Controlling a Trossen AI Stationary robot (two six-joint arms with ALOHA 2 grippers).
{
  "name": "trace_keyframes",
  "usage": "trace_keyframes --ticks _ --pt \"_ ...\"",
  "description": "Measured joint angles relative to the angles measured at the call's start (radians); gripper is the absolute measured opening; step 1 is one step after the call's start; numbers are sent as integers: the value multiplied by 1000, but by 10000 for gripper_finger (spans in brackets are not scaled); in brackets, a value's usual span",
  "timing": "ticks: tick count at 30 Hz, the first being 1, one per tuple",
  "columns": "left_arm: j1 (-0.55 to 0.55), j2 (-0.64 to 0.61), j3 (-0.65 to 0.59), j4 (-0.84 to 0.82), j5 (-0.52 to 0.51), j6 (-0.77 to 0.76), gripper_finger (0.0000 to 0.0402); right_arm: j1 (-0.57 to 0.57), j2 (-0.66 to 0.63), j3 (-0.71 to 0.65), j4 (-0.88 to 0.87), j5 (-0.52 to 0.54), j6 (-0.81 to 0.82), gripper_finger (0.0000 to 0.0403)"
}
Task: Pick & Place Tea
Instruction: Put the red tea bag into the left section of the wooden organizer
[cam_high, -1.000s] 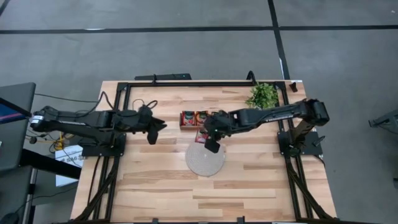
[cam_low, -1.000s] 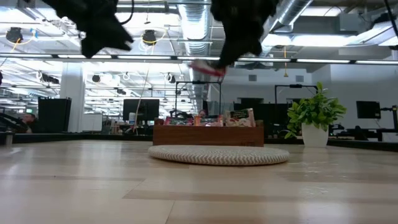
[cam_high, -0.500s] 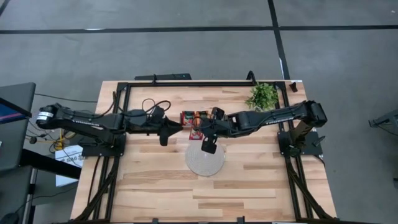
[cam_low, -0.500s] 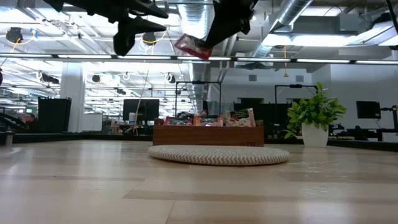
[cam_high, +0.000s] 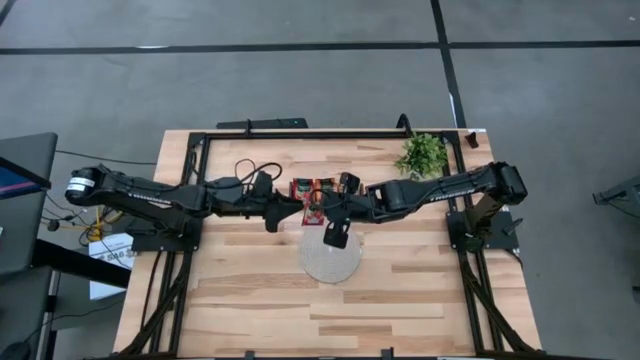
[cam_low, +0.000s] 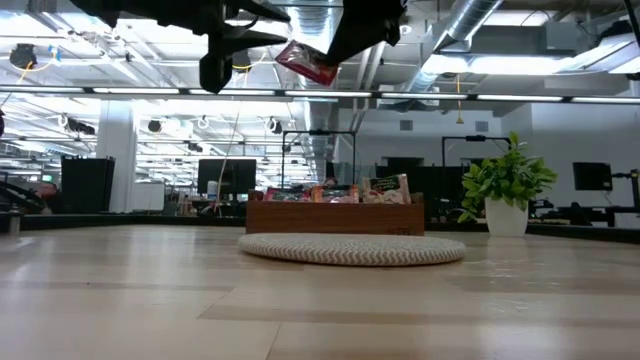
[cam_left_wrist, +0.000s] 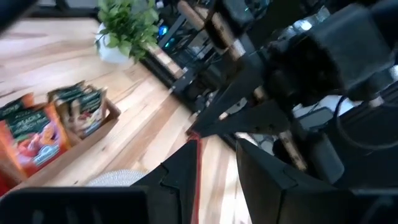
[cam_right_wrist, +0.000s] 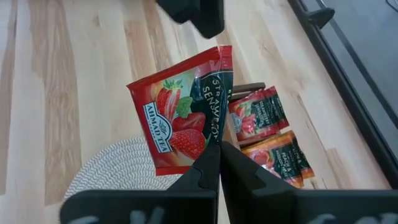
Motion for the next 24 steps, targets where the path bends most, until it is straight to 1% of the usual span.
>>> trace_keyframes --ticks 2,11,24 --pt "0 13 7 20 -3 0 103 0 0 0 1 -1 0 0" --pt "11 81 51 4 -22 5 103 0 0 0 2 -3 0 0" --pt "27 90 50 -3 -25 3 103 -19 0 0 2 -3 0 0"
